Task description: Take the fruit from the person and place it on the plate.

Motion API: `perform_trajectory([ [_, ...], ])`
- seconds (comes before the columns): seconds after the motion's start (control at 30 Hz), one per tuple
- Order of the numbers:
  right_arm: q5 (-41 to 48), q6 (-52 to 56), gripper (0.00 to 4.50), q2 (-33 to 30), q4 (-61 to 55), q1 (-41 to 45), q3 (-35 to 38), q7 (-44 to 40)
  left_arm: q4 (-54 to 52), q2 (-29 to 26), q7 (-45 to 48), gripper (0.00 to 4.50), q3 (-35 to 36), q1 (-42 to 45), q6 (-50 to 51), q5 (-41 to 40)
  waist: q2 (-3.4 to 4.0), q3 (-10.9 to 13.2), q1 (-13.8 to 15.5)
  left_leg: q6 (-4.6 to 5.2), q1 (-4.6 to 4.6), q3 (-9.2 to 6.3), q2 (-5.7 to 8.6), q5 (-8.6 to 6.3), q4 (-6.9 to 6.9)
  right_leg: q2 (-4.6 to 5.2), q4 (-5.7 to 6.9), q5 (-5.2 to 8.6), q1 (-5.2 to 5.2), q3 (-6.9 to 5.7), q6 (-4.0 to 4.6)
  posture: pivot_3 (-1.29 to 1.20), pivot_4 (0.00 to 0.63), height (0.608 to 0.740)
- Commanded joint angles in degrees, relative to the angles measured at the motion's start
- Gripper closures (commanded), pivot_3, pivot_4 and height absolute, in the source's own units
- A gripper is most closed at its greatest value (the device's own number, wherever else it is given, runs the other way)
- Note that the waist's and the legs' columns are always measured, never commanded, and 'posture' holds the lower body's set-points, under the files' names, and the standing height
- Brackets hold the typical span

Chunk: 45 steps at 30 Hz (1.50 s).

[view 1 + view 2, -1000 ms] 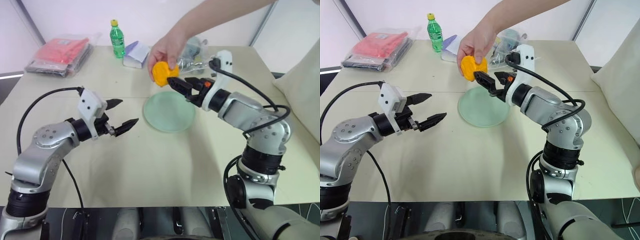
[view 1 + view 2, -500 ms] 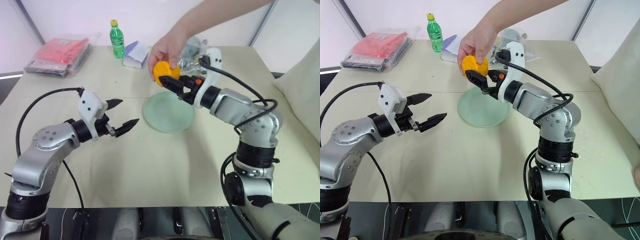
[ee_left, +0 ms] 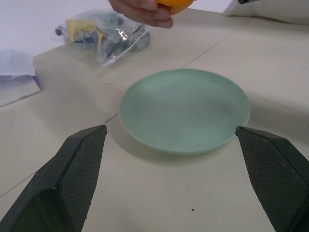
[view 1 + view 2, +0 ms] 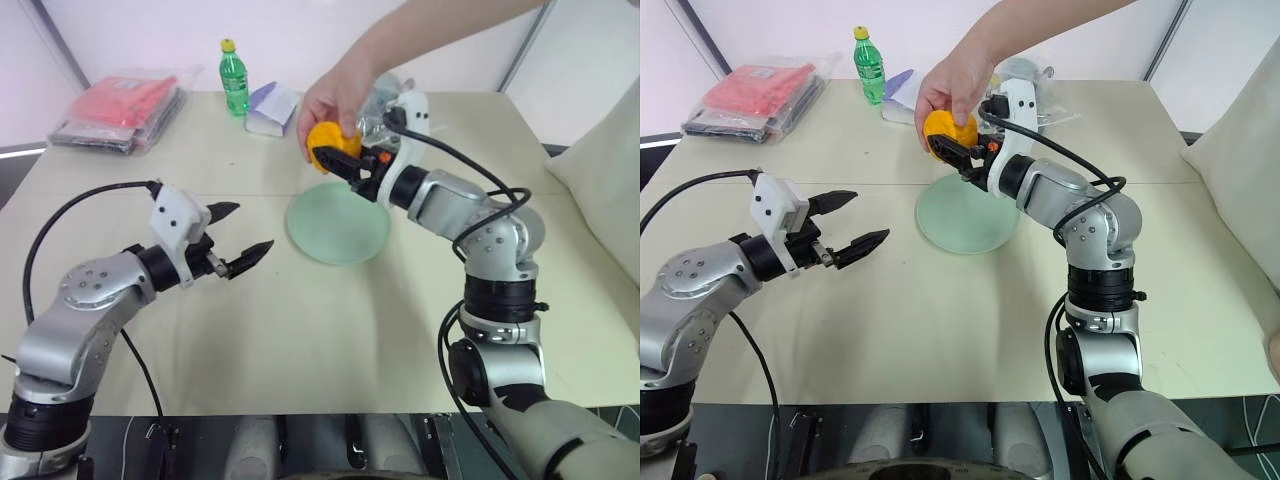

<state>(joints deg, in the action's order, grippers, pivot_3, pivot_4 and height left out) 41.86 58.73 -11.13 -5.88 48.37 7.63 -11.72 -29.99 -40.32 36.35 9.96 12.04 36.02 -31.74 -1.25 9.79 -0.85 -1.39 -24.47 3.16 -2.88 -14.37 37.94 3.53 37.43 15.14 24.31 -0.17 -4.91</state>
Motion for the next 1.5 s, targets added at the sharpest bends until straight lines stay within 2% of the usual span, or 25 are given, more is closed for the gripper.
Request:
perform_trajectory([
  [0.03, 0.1, -1.0, 1.24, 0.4, -1.3, 1.2, 0.4, -0.4, -2.1, -0.7, -0.2, 0.00, 1.4, 0.4, -0.1, -0.4, 0.00, 0.0, 0.0, 0.00, 0.00, 0.00, 0.00, 0.00, 0.00, 0.00, 0.00, 0.00, 0.00, 0.00, 0.00, 0.00, 0.150, 0.731],
  [0.3, -0.2, -1.7, 1.24, 0.6, -1.7, 0.9, 0.5, -0.5, -1.4, -0.9, 0.1, 0.00, 0.8, 1.5, -0.1, -0.4, 0.00, 0.0, 0.0, 0.00, 0.00, 0.00, 0.00, 0.00, 0.00, 0.00, -0.01, 0.00, 0.00, 0.00, 0.00, 0.00, 0.150, 0.731],
  [0.43, -0.7, -2.3, 2.34, 1.1, -1.2, 1.3, 1.3, 0.9, -1.1, -0.9, 0.3, 0.00, 0.8, 2.0, -0.1, -0.3, 0.00, 0.0, 0.0, 0.00, 0.00, 0.00, 0.00, 0.00, -0.01, 0.00, -0.01, 0.00, 0.01, 0.00, 0.00, 0.00, 0.150, 0.731],
  [0.87, -1.6, -2.1, 2.34, -0.1, -1.2, 1.1, 0.4, 0.1, -0.9, -0.9, 0.4, 0.00, 0.8, 1.7, -0.4, -0.1, 0.01, 0.0, 0.0, 0.00, 0.00, 0.01, 0.00, 0.00, -0.03, 0.00, -0.02, 0.00, 0.01, 0.00, 0.00, 0.00, 0.150, 0.731],
  [1.1, -13.7, -7.3, 2.34, -9.0, -1.2, -5.8, -13.5, -6.3, -2.8, -2.4, 1.0, 0.00, 3.6, -2.6, 0.9, -1.4, 0.01, 0.0, -0.1, 0.00, 0.00, 0.01, 0.00, 0.00, -0.08, 0.01, -0.13, 0.01, 0.01, 0.00, 0.01, 0.00, 0.150, 0.731],
  [1.27, -22.3, -13.9, 2.34, -10.9, 2.6, -10.1, -20.2, -8.7, -3.3, -3.3, 1.0, 0.00, 5.2, -5.0, 1.1, -1.5, 0.02, 0.0, -0.1, 0.00, -0.01, 0.01, 0.00, 0.00, -0.10, 0.01, -0.14, 0.01, 0.03, 0.01, 0.01, 0.00, 0.150, 0.731],
  [1.47, -28.2, -19.8, 2.34, -10.4, 6.7, -12.7, -23.1, -11.2, -4.5, -3.8, 0.3, 0.00, 5.5, -6.4, 1.4, -2.2, 0.02, 0.0, 0.0, 0.00, -0.01, 0.01, 0.00, 0.00, -0.11, 0.01, -0.14, 0.01, 0.05, 0.01, 0.01, 0.00, 0.150, 0.731],
  [1.5, -28.5, -20.0, 1.89, -10.4, 6.8, -13.1, -23.2, -11.9, -4.6, -3.7, 0.2, 0.00, 5.6, -6.7, 1.5, -2.2, 0.02, 0.0, 0.0, 0.00, -0.01, 0.00, 0.00, 0.00, -0.11, 0.02, -0.14, 0.01, 0.05, 0.01, 0.01, 0.00, 0.150, 0.731],
])
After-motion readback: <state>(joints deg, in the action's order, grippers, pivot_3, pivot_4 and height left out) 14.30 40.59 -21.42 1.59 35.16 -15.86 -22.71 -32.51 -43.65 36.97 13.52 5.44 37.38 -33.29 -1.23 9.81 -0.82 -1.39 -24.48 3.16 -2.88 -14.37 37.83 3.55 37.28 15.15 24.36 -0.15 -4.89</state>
